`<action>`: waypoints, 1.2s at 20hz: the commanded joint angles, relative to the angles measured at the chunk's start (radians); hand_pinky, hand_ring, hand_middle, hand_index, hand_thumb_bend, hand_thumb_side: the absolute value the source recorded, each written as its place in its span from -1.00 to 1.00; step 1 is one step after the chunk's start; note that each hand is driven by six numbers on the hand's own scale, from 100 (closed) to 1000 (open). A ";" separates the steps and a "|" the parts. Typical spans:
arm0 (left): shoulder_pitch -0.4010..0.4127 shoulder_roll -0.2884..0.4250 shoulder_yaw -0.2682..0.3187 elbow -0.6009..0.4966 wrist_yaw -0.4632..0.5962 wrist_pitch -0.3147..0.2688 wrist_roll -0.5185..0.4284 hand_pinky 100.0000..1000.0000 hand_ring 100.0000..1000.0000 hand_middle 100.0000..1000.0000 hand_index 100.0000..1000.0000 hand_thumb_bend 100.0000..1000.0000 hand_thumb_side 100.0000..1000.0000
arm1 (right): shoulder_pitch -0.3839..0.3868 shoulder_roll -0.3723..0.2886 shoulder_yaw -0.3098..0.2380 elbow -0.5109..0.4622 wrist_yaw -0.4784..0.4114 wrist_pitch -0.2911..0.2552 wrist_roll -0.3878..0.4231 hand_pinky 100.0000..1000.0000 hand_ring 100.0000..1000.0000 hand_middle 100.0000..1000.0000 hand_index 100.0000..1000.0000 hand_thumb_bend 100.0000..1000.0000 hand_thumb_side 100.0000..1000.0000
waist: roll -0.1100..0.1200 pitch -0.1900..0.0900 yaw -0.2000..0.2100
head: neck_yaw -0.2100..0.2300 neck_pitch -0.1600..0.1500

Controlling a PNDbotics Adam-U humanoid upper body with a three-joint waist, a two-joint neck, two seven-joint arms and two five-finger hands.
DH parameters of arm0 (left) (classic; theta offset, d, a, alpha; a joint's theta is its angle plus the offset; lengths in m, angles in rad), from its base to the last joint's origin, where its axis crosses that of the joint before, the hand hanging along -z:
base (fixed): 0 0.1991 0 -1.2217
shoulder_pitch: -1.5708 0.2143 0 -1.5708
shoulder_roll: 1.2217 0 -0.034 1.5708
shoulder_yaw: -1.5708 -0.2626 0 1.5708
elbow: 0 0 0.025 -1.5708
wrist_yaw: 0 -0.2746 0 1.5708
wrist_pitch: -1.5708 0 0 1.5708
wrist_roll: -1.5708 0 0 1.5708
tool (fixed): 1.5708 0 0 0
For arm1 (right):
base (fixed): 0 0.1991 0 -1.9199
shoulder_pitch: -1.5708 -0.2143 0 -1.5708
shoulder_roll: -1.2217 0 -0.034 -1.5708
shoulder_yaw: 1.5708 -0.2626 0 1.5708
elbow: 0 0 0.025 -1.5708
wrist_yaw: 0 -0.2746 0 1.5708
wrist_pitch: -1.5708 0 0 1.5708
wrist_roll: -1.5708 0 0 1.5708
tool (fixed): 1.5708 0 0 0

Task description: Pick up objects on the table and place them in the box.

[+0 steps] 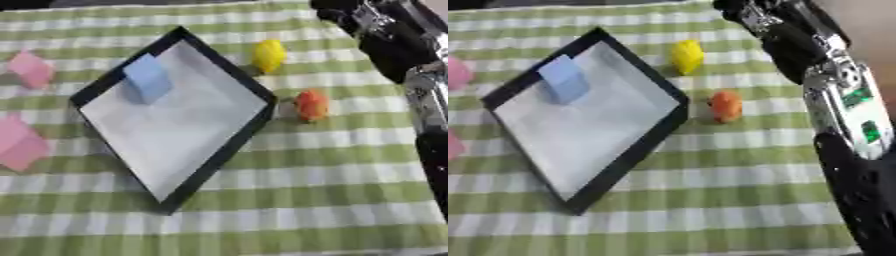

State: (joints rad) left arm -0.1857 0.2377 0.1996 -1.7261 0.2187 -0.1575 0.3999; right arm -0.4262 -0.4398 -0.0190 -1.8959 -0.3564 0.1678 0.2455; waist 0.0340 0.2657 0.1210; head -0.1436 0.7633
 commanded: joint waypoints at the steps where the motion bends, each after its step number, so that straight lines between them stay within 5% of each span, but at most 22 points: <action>1: -0.007 0.028 0.008 -0.016 0.003 -0.004 0.004 0.57 0.49 0.62 0.62 -0.86 0.55 | -0.025 -0.025 -0.013 -0.016 -0.008 -0.003 -0.005 0.90 0.70 0.52 0.78 -0.92 -0.28 | 0.003 -0.024 0.002 | 0.006 -0.012; 10: 0.007 0.045 0.017 -0.012 -0.003 -0.007 0.013 0.57 0.49 0.63 0.62 -0.86 0.56 | -0.076 -0.234 0.023 -0.016 0.073 -0.092 0.072 0.87 0.72 0.57 0.77 -0.92 -0.33 | -0.003 -0.029 -0.016 | 0.020 -0.006; 24: 0.026 0.126 0.014 -0.001 0.043 0.005 0.017 0.58 0.53 0.66 0.63 -0.86 0.56 | -0.169 -0.677 0.169 0.025 0.176 -0.319 0.246 0.80 0.72 0.62 0.77 -0.21 -0.45 | -0.027 -0.045 -0.039 | -0.003 0.002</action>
State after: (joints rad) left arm -0.1571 0.3225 0.2073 -1.7190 0.2548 -0.1547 0.4174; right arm -0.5786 -1.0504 0.1517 -1.8652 -0.1870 -0.1315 0.4796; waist 0.0213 0.2613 0.0824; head -0.1432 0.7641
